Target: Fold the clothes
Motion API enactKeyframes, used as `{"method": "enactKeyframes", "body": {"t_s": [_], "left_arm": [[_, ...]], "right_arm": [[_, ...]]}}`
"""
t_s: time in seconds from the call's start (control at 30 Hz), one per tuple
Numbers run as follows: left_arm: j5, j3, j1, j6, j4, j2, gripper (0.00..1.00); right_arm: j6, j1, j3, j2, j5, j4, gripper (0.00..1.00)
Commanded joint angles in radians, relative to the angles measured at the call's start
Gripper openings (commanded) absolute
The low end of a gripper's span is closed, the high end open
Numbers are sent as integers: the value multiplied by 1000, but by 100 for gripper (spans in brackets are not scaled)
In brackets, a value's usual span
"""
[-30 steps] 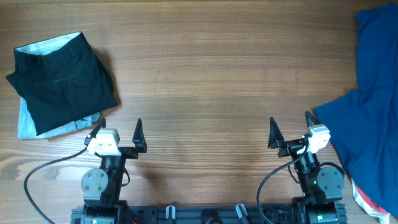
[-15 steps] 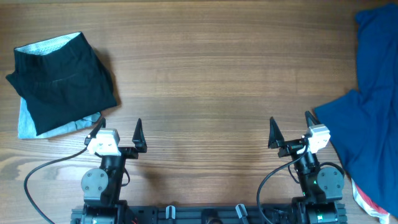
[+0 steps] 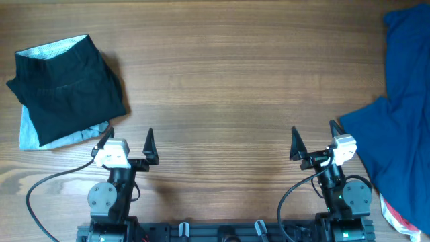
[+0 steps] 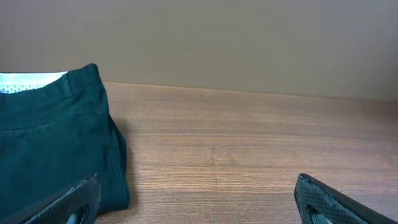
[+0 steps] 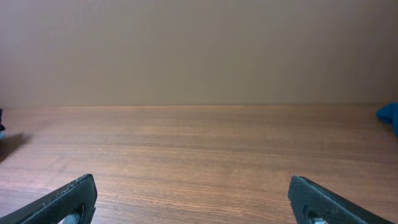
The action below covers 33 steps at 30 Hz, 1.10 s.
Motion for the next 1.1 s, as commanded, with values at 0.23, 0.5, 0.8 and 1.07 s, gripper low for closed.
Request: {"method": "enactKeyframes", "body": {"t_s": [0.23,0.5,0.8,1.07], "left_arm": [[16,-5,6,15,-4,-10,100],[16,-5,6,-7,-3,-10,100],[87,68,6,-219,-32,12,100],[113,294,6,-221,-220,192,100]], "right_arm": [[-3,-5,-1,-11,3,2,100],[89,-5,-1,-10,-11,4,100],[124,-5,95,51,22,-94,100],[124,-5,356,249,102,-265,100]]}}
